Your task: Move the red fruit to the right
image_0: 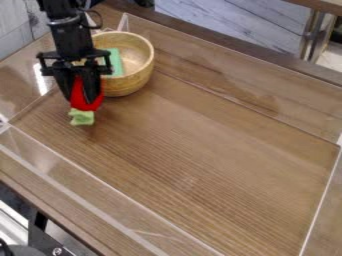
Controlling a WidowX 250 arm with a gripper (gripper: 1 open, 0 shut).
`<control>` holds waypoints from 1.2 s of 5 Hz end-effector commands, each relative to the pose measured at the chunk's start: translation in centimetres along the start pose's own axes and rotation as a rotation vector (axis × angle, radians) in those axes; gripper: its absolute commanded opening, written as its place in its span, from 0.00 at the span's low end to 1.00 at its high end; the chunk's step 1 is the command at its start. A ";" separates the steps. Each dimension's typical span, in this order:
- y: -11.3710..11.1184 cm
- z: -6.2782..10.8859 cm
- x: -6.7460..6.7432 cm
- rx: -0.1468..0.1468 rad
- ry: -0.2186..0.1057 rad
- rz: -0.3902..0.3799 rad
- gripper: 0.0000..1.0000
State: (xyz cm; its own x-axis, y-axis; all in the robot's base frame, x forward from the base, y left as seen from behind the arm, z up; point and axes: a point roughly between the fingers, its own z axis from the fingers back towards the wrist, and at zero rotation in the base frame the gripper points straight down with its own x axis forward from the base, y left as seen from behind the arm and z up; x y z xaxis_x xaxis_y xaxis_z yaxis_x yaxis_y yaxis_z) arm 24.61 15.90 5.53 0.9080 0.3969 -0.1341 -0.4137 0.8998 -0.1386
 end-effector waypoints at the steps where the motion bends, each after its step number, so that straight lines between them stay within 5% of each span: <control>1: 0.2 1.1 0.6 0.020 -0.090 -0.076 0.00; 2: 0.3 -0.6 0.3 0.020 -0.082 -0.148 0.00; 3: -1.8 1.3 0.1 -0.010 -0.119 -0.185 0.00; 4: -4.5 3.0 0.0 -0.039 -0.154 -0.245 0.00; 6: -12.2 2.4 0.0 -0.070 -0.184 -0.347 0.00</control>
State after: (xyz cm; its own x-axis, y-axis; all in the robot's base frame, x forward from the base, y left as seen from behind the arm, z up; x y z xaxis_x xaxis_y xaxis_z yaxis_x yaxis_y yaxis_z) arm 29.26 4.90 7.51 0.9955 0.0882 0.0354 -0.0779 0.9710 -0.2262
